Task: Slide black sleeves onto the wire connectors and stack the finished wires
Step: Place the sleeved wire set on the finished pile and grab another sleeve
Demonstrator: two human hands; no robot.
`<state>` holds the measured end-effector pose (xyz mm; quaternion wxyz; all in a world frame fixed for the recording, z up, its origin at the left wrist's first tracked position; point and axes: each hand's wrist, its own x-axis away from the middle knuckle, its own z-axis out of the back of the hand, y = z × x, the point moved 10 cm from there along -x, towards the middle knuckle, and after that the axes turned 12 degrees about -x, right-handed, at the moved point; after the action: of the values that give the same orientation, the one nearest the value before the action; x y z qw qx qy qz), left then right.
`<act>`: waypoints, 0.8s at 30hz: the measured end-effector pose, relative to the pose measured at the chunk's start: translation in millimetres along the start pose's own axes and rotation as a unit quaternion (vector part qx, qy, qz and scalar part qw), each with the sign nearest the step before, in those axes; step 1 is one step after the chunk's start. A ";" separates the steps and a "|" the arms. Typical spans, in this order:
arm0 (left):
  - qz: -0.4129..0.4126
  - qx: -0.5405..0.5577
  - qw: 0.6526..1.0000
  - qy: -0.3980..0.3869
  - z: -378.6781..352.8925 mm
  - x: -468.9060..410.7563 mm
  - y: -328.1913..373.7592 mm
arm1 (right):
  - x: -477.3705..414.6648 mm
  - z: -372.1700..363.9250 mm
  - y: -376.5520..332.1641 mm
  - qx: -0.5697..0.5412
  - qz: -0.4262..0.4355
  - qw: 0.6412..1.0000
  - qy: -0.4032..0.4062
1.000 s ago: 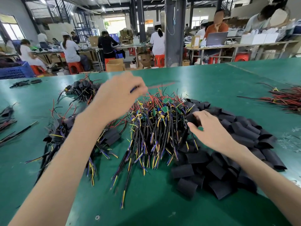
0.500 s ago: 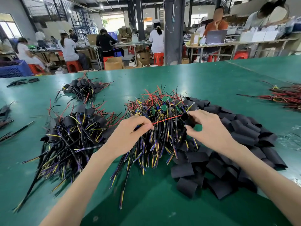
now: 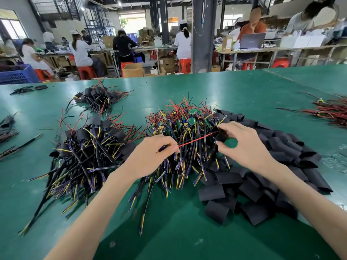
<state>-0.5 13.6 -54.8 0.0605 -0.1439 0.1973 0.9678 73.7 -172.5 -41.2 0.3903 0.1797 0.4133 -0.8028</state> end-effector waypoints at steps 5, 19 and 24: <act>0.013 -0.047 0.999 0.010 -0.8 1.4 -4.4 | 0.0 -0.3 -8.1 0.019 0.031 0.999 -0.006; 0.020 -0.076 0.995 0.053 8.1 5.2 0.7 | 1.0 -3.7 -19.0 0.058 0.088 0.994 -0.019; -0.060 -0.022 0.998 0.024 -6.5 6.9 23.1 | 5.9 -11.5 -38.2 0.150 0.163 0.975 0.005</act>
<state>-9.4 -9.7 -54.2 0.1102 -0.1796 0.1681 0.9630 40.0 -152.6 -31.6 0.4825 0.3058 0.2550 -0.7802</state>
